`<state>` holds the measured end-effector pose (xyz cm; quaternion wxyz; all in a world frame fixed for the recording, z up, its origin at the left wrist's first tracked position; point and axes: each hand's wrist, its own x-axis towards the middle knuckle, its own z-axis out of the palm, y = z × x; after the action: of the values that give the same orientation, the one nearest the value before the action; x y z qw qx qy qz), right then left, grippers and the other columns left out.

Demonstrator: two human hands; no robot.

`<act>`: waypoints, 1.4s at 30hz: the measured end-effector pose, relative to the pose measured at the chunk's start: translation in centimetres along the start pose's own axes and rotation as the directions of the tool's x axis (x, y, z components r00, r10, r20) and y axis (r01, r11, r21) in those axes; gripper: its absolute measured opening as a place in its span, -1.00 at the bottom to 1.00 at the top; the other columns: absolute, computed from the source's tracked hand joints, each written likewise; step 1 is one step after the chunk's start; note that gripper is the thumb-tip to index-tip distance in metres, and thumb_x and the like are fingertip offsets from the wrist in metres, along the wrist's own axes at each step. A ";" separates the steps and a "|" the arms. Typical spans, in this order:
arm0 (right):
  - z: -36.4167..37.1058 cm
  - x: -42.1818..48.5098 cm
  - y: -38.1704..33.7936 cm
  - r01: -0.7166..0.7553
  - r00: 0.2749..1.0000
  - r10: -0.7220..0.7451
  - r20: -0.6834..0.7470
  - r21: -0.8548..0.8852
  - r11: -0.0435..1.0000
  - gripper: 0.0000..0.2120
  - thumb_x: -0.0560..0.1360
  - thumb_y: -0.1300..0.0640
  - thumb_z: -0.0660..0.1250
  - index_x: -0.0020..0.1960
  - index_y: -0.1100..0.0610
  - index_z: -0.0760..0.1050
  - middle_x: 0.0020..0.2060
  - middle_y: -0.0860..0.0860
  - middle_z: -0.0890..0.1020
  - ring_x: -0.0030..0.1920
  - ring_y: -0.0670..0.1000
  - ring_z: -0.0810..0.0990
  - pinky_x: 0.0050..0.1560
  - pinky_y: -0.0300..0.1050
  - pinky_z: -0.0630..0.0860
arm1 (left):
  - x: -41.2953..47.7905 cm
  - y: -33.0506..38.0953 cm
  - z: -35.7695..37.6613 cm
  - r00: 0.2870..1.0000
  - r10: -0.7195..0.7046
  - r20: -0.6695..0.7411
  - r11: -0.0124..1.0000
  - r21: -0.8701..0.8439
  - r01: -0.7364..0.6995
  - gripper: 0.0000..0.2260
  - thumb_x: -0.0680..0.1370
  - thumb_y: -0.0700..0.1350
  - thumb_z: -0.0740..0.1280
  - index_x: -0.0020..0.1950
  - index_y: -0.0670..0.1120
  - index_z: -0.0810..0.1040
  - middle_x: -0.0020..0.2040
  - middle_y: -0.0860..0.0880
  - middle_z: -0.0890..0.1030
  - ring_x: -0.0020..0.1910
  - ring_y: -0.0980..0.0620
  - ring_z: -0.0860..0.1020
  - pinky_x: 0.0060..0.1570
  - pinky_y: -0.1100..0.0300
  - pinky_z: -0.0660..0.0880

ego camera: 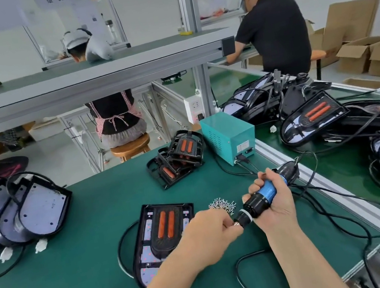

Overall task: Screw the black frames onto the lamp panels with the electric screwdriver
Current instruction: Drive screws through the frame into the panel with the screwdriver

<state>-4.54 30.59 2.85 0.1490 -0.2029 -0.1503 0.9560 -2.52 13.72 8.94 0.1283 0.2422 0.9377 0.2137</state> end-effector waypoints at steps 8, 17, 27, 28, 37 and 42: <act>0.0 0.1 0.1 0.015 1.000 -0.015 0.002 -0.011 1.000 -0.82 0.56 0.06 0.38 -0.18 0.09 0.51 -0.37 -0.05 0.50 -0.43 -0.07 0.46 -0.27 -0.16 0.30 | 0.1 -0.9 1.7 0.999 0.013 -0.050 1.000 -0.001 -0.013 -0.76 0.61 0.03 0.30 -0.18 -0.09 0.50 -0.19 -0.13 0.63 -0.15 -0.14 0.56 -0.06 -0.03 0.51; -0.1 0.3 0.0 0.011 1.000 -0.011 0.006 -0.002 1.000 -0.84 0.56 0.07 0.39 -0.17 0.08 0.50 -0.36 -0.06 0.50 -0.44 -0.08 0.47 -0.32 -0.18 0.32 | 0.1 -0.9 2.2 0.996 -0.065 -0.058 0.929 -0.368 0.039 -0.80 0.58 -0.03 0.36 -0.14 -0.13 0.64 -0.40 0.06 0.59 -0.38 0.05 0.42 -0.32 0.19 0.39; 0.2 0.3 -0.1 0.025 0.999 -0.024 -0.034 0.018 1.000 -0.85 0.55 0.09 0.39 -0.17 0.08 0.50 -0.35 -0.06 0.50 -0.43 -0.09 0.45 -0.31 -0.20 0.33 | -0.7 -0.4 3.7 0.824 0.388 -0.413 0.892 0.392 -0.224 -0.75 0.35 -0.13 0.60 -0.27 -0.07 0.52 -0.34 0.03 0.54 -0.35 0.01 0.49 -0.38 0.22 0.40; 0.2 0.3 -0.1 0.025 0.999 -0.024 -0.034 0.021 0.999 -0.85 0.55 0.09 0.39 -0.16 0.07 0.50 -0.35 -0.06 0.50 -0.43 -0.09 0.45 -0.30 -0.20 0.32 | -0.7 -0.2 3.7 0.861 0.297 -0.413 0.936 0.304 -0.178 -0.80 0.44 -0.08 0.53 -0.20 -0.08 0.53 -0.28 0.03 0.56 -0.29 0.01 0.48 -0.31 0.21 0.37; 0.3 0.1 0.1 0.018 0.999 -0.018 -0.029 -0.001 1.000 -0.85 0.55 0.10 0.39 -0.17 0.08 0.51 -0.38 -0.06 0.51 -0.45 -0.09 0.46 -0.36 -0.20 0.35 | 0.8 -0.5 2.1 0.970 -0.206 0.129 0.713 -0.659 0.239 -0.85 0.57 -0.13 0.36 -0.16 -0.16 0.60 -0.31 -0.10 0.68 -0.39 0.06 0.52 -0.35 0.27 0.42; 0.3 0.1 -0.1 0.033 0.998 -0.031 -0.050 0.027 0.999 -0.86 0.55 0.12 0.39 -0.17 0.08 0.50 -0.37 -0.06 0.51 -0.44 -0.09 0.45 -0.31 -0.21 0.33 | 0.1 -0.6 4.1 0.882 0.275 -0.384 0.919 0.374 -0.123 -0.74 0.46 0.00 0.50 -0.24 -0.04 0.45 -0.33 0.01 0.56 -0.32 -0.04 0.54 -0.35 0.14 0.39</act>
<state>-4.78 30.68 3.13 0.1707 -0.2219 -0.1364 0.9503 -1.47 14.69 5.10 -0.1475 0.3040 0.9348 0.1094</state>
